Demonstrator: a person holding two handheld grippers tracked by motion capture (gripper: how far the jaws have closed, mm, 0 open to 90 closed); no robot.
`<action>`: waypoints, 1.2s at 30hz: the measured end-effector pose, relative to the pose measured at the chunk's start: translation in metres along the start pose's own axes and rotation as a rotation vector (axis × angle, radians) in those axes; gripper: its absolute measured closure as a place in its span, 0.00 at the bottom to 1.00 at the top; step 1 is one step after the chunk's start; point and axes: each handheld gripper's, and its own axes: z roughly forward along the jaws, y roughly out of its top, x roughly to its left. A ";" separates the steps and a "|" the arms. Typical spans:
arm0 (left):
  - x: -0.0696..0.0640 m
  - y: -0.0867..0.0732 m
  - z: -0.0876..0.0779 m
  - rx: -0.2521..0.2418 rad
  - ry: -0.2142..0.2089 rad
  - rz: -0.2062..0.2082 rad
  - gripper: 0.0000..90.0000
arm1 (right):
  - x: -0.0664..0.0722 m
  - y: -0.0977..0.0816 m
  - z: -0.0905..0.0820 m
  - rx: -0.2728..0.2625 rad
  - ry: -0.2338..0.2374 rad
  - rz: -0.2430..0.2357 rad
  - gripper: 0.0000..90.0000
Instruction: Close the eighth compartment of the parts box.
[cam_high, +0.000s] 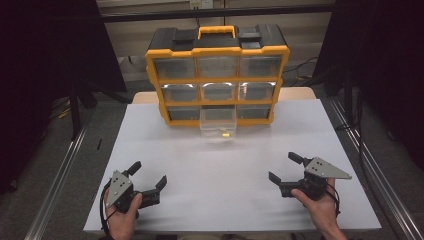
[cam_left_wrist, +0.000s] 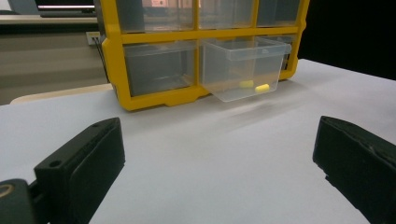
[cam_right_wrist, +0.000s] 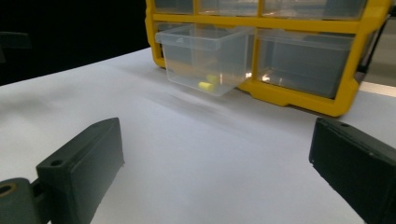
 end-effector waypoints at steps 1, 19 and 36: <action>-0.001 0.000 0.000 -0.001 0.000 -0.006 0.03 | 0.001 0.001 0.002 -0.004 0.006 -0.001 0.03; 0.000 0.001 -0.001 -0.002 -0.005 0.010 0.02 | 0.019 0.013 0.045 0.008 0.111 -0.026 0.05; 0.000 0.001 -0.001 -0.005 -0.006 0.009 0.03 | 0.032 0.029 0.080 0.017 0.192 -0.050 0.08</action>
